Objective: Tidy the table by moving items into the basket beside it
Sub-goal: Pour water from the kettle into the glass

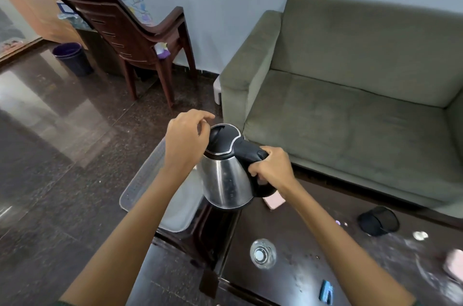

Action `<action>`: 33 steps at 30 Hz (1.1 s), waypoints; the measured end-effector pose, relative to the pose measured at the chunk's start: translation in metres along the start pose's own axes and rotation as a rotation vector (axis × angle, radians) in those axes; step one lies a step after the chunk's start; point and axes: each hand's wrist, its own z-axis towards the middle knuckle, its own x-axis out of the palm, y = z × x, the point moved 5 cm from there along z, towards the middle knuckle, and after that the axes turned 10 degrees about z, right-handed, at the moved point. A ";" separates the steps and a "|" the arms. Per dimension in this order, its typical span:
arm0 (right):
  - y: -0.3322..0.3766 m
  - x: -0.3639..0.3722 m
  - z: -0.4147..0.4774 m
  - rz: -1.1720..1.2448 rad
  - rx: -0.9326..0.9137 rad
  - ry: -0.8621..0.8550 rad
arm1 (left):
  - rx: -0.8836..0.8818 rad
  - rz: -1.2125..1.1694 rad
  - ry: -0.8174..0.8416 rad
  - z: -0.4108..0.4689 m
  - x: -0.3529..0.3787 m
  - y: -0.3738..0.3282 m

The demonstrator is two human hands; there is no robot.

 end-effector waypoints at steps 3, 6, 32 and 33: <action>-0.013 -0.042 -0.011 -0.065 -0.008 -0.022 | -0.034 -0.052 0.029 -0.010 0.016 -0.023; -0.031 -0.076 -0.025 -0.128 -0.005 -0.037 | -0.071 -0.118 0.085 -0.026 0.032 -0.042; -0.205 -0.122 -0.071 -0.685 -0.060 0.180 | -0.376 -0.274 0.652 -0.261 0.235 0.027; -0.206 -0.121 -0.071 -0.701 -0.063 0.194 | -0.387 -0.287 0.663 -0.267 0.242 0.029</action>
